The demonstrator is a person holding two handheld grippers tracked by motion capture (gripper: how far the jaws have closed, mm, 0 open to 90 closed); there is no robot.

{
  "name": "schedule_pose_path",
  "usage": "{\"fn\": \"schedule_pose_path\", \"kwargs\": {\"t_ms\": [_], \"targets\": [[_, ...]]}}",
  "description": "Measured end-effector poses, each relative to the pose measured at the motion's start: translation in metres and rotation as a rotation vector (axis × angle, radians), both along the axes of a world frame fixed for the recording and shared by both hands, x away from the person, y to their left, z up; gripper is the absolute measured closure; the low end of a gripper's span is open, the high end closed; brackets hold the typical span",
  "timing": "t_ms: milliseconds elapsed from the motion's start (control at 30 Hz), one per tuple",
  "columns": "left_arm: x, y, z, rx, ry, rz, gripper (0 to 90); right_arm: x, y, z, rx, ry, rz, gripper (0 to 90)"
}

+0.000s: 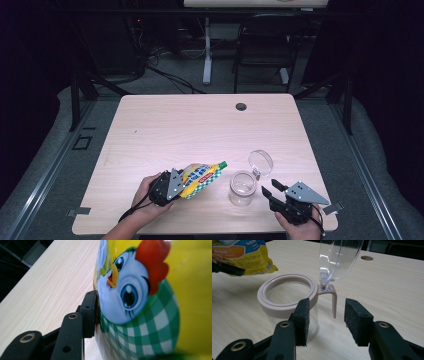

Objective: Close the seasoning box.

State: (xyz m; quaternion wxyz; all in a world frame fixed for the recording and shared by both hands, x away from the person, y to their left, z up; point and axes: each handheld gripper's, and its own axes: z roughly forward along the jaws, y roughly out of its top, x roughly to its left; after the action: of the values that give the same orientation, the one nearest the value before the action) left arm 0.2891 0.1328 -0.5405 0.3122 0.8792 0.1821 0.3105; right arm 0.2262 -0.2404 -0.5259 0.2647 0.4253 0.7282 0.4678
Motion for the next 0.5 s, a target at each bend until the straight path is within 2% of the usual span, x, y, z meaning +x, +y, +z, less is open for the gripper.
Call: {"fn": "schedule_pose_path", "kwargs": {"t_ms": [167,233,367,500], "targets": [[-0.0017,-0.0031,0.0012,0.046,-0.041,-0.01,59.4,-0.0005,-0.0001,0.0003,0.006,-0.002,-0.005,53.6],[-0.0024,-0.004,0.002,0.05,-0.052,-0.016,59.4,0.0002,0.0009,-0.0002,0.007,0.006,0.003,52.7],[-0.0034,-0.0058,0.0026,0.073,-0.073,-0.024,59.4,0.0,0.0036,-0.0012,-0.023,-0.003,0.008,52.1],[-0.0033,-0.007,0.0028,0.075,-0.082,-0.024,59.4,-0.0011,0.0041,0.0,-0.017,-0.012,0.009,51.9]]}}
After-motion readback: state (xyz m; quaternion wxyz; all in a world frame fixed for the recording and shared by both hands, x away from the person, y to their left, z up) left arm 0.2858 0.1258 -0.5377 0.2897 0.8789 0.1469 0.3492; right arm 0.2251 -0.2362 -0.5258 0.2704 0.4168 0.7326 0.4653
